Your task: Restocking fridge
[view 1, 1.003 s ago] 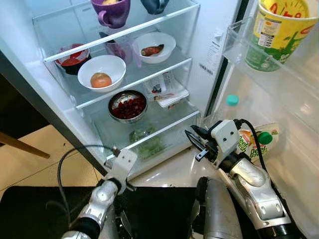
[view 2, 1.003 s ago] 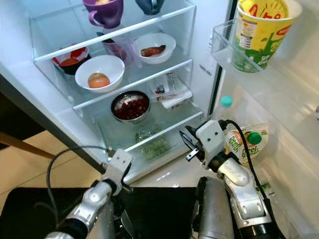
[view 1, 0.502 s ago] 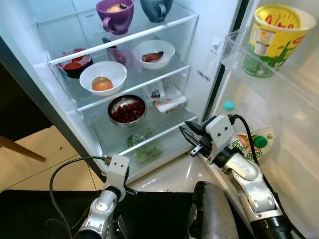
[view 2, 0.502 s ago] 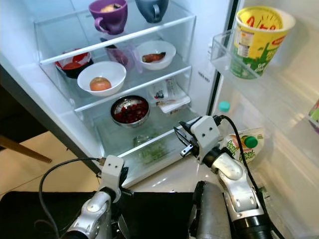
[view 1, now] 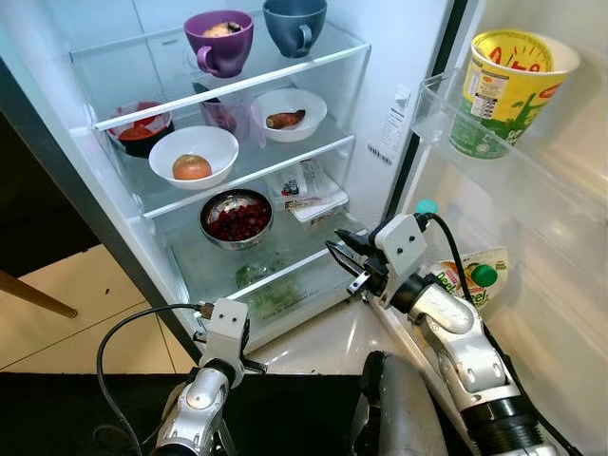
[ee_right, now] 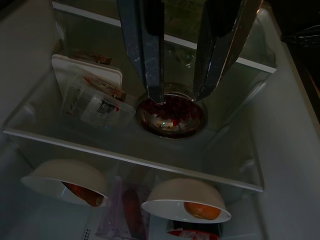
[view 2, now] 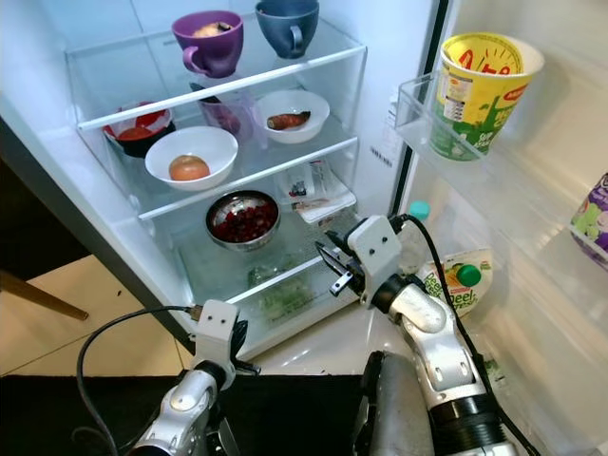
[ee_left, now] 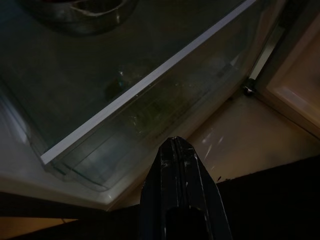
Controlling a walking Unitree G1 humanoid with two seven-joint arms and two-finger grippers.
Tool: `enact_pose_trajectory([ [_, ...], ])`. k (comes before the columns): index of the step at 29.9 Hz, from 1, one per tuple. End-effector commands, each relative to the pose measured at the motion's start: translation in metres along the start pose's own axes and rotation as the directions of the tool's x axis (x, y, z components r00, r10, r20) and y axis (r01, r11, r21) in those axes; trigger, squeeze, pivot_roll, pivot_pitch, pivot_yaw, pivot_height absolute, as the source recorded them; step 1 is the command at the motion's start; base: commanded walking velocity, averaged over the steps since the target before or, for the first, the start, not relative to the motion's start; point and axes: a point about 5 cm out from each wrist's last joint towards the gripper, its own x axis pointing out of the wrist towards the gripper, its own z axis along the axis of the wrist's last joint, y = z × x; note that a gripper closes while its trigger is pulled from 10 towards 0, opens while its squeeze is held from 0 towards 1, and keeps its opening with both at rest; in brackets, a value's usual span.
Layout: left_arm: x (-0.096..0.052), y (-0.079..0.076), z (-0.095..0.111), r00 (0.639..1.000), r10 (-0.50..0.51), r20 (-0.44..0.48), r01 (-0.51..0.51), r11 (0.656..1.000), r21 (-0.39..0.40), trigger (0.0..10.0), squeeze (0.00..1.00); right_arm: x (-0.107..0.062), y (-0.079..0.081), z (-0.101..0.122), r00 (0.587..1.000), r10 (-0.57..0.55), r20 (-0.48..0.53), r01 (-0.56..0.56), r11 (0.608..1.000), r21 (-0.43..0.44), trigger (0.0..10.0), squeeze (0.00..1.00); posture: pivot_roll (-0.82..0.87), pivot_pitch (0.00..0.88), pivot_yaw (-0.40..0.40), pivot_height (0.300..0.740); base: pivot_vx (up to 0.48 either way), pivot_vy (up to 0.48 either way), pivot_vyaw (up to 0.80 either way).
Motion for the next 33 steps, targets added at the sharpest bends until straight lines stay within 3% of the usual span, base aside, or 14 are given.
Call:
enact_pose_trajectory([
  [1,-0.003,0.000,-0.008,1.000,0.014,-0.024,-0.014,1.000,-0.018,10.0,0.00,0.003,0.002,-0.001,1.000,0.014,0.004,-0.014,1.000,0.014,10.0,0.00,-0.04,0.176,0.040,0.474,0.000,0.000,0.00],
  [10,0.000,0.003,-0.005,1.000,0.026,-0.016,-0.026,1.000,-0.008,10.0,0.00,0.006,0.003,-0.006,0.999,0.030,-0.013,-0.029,0.998,0.048,10.0,0.00,-0.04,0.162,0.039,0.474,0.000,0.000,0.00],
  [21,-0.009,0.024,-0.021,0.992,0.092,-0.082,-0.091,0.996,0.024,10.0,0.00,-0.011,0.016,-0.049,0.989,0.054,-0.140,-0.037,0.992,0.122,10.0,0.00,-0.04,0.143,0.042,0.518,0.000,0.000,0.00],
  [28,-0.014,0.027,-0.031,0.986,0.103,-0.129,-0.098,0.994,0.039,10.0,0.00,-0.015,0.018,-0.064,0.979,0.039,-0.201,-0.010,0.990,0.140,10.0,0.00,-0.04,0.133,0.047,0.533,0.000,0.000,0.00],
  [33,-0.019,0.029,-0.040,0.979,0.108,-0.173,-0.101,0.994,0.051,10.0,0.00,-0.025,0.022,-0.087,0.956,0.025,-0.293,0.024,0.987,0.161,10.0,0.00,-0.04,0.127,0.048,0.533,0.000,0.000,0.00],
])
